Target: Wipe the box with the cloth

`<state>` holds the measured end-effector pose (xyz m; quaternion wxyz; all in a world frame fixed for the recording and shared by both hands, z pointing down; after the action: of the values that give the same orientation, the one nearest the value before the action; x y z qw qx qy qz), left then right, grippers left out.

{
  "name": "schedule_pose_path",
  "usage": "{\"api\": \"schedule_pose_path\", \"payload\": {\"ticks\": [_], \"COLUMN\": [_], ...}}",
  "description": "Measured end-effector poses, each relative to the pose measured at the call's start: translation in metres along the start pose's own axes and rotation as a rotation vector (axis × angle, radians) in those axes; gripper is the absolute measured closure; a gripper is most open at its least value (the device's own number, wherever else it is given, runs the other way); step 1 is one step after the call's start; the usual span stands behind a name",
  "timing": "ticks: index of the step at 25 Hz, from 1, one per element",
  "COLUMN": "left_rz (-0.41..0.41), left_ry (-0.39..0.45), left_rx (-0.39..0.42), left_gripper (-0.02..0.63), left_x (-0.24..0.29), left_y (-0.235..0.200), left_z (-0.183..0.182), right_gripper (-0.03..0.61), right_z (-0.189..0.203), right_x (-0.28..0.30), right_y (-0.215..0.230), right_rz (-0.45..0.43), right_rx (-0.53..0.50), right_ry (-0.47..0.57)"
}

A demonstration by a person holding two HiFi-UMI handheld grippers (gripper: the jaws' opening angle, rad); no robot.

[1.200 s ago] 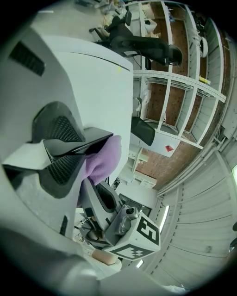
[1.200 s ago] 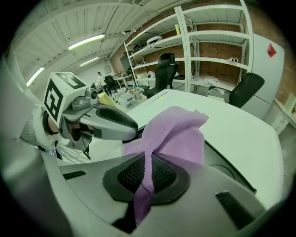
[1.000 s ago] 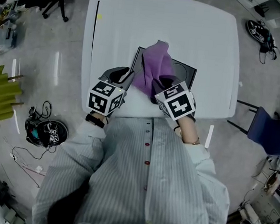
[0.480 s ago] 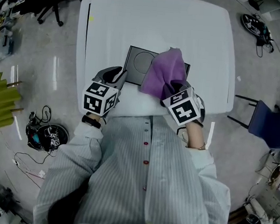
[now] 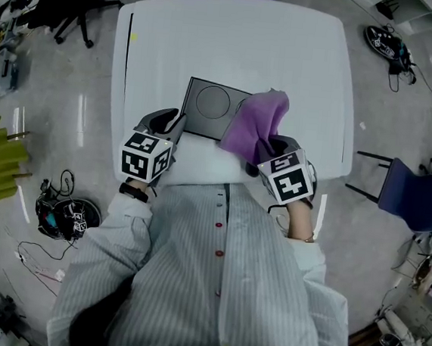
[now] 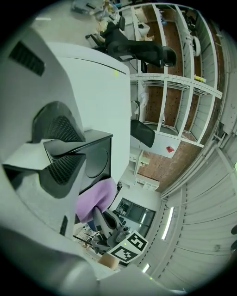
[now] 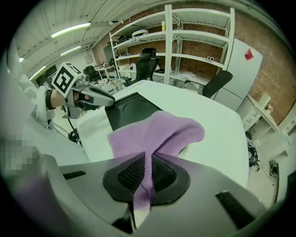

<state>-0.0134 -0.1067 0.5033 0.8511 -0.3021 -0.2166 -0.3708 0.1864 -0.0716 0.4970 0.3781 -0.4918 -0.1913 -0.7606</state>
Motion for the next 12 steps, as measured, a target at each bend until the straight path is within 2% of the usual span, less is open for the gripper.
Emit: {"api": "schedule_pose_path", "payload": {"ticks": [5,12], "left_rz": [-0.003,0.012], "left_ry": [0.013,0.033], "left_rx": [-0.019,0.009], "left_gripper": [0.546,0.546], "left_x": [-0.001,-0.009], "left_y": [-0.001,0.009], "left_z": [-0.001,-0.010], "right_gripper": [0.555,0.555], "right_z": [0.000,-0.018], "right_x": [-0.002,-0.027], "right_y": [0.002,0.011], "right_rz": [-0.032,-0.061], "right_rx": [0.071,0.178], "right_ry": [0.061,0.195]}}
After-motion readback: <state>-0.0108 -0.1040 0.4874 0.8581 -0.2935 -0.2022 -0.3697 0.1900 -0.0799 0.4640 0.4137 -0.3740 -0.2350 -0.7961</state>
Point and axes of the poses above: the fingertips, and each gripper's own axes: x forward along the fingers, y to its right, z out of its underside, the point moved 1 cm from there along -x, backward along the fingers, and after that the axes turned 7 degrees about z, right-handed, at the moved point
